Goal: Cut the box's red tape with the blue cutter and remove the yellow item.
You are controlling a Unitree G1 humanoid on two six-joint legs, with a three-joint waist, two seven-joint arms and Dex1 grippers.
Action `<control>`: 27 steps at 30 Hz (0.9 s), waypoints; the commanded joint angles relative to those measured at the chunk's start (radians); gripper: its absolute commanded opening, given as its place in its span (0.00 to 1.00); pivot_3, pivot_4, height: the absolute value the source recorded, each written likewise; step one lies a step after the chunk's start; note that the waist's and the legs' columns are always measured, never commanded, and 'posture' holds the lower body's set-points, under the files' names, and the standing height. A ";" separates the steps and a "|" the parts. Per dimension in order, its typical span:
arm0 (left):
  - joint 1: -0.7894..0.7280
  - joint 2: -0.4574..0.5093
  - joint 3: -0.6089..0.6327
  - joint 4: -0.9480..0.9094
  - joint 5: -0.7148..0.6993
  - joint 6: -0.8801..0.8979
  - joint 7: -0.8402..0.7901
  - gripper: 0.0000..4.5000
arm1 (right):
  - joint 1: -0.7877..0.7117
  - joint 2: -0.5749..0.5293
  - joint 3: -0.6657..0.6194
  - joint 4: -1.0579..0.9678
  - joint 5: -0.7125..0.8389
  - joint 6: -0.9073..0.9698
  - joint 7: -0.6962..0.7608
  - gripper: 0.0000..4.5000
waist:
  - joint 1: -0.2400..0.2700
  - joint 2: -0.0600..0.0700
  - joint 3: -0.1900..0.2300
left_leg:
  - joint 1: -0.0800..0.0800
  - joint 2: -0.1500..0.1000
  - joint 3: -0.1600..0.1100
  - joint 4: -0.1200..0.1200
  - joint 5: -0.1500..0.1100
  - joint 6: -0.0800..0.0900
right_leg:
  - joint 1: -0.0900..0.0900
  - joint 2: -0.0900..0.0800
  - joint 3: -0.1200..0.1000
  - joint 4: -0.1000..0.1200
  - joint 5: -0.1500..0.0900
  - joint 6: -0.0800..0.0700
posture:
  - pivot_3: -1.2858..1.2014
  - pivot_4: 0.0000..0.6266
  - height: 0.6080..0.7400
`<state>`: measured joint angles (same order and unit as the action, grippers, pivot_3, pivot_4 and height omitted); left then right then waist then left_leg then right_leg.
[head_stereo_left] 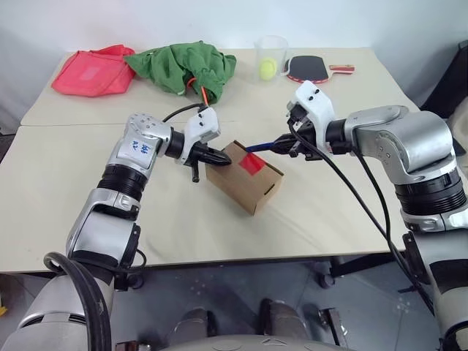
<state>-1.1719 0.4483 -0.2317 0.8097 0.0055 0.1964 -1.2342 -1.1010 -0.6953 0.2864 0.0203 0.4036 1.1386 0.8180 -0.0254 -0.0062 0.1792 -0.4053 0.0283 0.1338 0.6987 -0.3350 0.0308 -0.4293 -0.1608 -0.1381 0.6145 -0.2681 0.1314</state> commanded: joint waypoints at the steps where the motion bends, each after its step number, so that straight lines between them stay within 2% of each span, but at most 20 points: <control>1: -0.016 -0.008 -0.010 0.023 0.026 0.003 0.011 0.00 | -0.016 -0.032 0.022 -0.027 -0.031 -0.005 0.028 0.04 | 0.000 0.000 0.000 | 0.000 0.000 0.000 0.000 0.000 0.000 | 0.000 0.000 0.000 0.000 0.000 0.000 | 0.52 0.24 1.00; 27: -0.017 -0.026 -0.055 0.023 0.080 0.059 0.026 0.00 | -0.127 -0.151 0.187 0.018 -0.186 -0.070 0.259 0.04 | 0.005 0.000 0.000 | 0.001 0.000 -0.001 0.003 0.000 0.000 | 0.000 0.000 0.001 0.004 0.000 0.000 | 0.52 0.24 1.00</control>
<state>-1.2025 0.4278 -0.2538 0.8273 0.0426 0.2407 -1.2173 -1.2130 -0.8171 0.4650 0.0283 0.2495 1.0696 1.0604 -0.0200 -0.0063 0.1791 -0.4043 0.0282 0.1333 0.7013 -0.3350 0.0308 -0.4289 -0.1613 -0.1374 0.6182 -0.2682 0.1314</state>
